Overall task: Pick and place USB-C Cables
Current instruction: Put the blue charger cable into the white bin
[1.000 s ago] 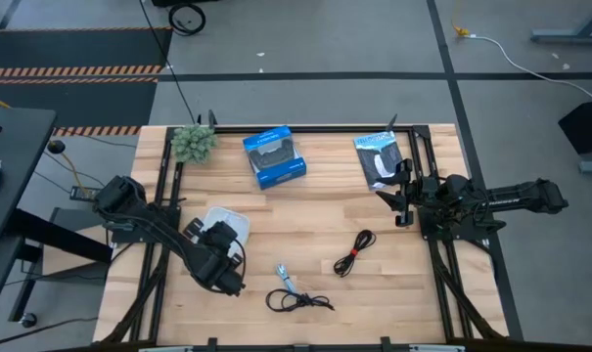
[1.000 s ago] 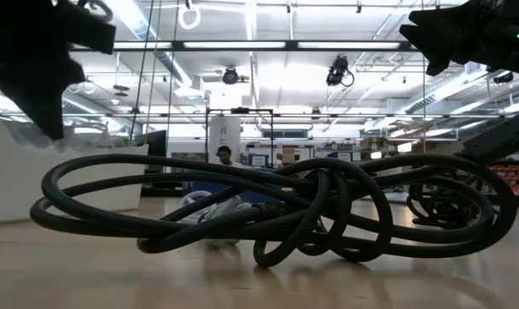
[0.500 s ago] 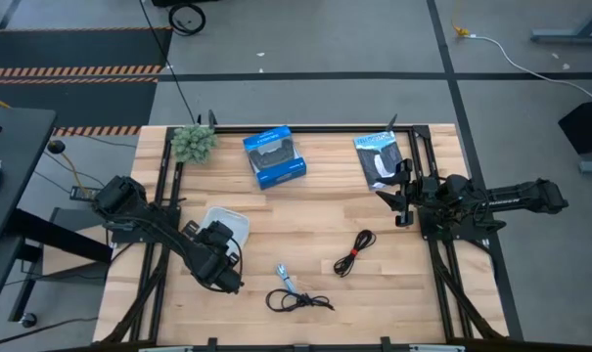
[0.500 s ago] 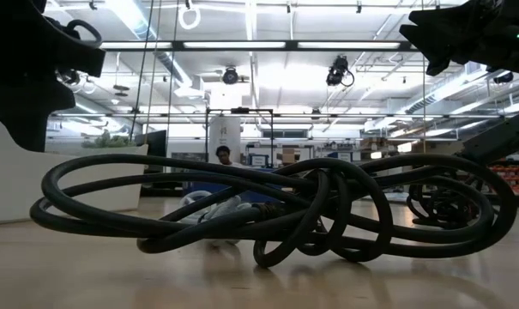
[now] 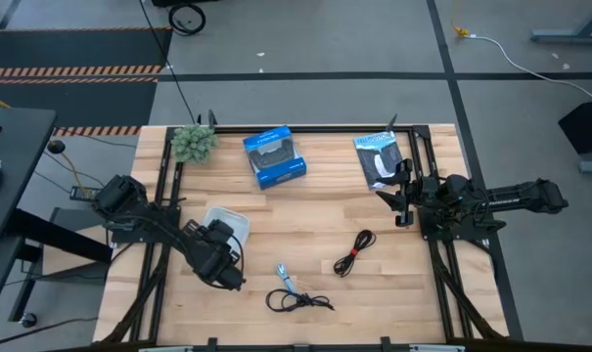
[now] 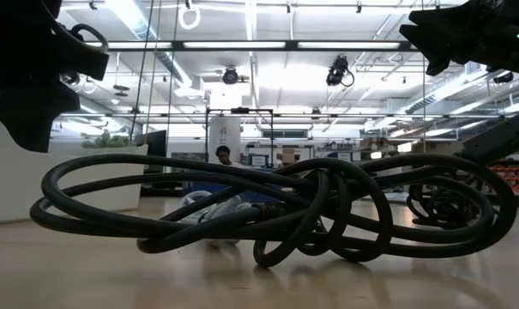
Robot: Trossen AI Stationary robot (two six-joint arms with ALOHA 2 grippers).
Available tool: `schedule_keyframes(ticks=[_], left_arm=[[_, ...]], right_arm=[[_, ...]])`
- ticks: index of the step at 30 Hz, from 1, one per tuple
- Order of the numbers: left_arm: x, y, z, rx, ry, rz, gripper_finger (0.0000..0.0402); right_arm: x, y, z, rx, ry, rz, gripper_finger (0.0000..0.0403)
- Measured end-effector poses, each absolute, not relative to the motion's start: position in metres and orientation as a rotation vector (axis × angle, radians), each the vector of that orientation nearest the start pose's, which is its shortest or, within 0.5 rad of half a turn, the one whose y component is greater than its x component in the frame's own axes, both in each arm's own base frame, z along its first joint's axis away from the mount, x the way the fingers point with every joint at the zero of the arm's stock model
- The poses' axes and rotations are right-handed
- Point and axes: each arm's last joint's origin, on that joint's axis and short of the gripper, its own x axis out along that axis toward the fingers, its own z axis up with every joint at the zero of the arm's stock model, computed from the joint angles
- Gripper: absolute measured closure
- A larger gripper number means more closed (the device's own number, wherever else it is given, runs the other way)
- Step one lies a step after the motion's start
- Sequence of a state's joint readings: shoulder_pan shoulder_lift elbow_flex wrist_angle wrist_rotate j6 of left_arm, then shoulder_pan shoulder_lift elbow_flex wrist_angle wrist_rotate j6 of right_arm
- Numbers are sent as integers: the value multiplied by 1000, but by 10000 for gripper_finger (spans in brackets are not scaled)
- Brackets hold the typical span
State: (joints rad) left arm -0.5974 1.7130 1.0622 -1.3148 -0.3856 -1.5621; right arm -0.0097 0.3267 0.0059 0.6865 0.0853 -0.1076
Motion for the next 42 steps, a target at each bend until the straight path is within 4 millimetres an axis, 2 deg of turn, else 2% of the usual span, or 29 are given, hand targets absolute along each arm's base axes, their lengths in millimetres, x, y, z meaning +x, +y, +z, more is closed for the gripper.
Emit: schedule_keyframes(ticks=[6,21,34,42], left_arm=[[217,-130,177,-275,1296,1083,202],[219,-133,179,-321,1351,1047,203],[269,-138,238,-341,1183,791,222],[303,-144,244,-304,1035,491,225]], right_arm=[[112,-4,202,-93,-360,-114,234],[112,-4,203,-93,-360,-114,234],[112,-4,202,-92,-360,-114,234],[112,-4,202,-93,-360,-114,234]])
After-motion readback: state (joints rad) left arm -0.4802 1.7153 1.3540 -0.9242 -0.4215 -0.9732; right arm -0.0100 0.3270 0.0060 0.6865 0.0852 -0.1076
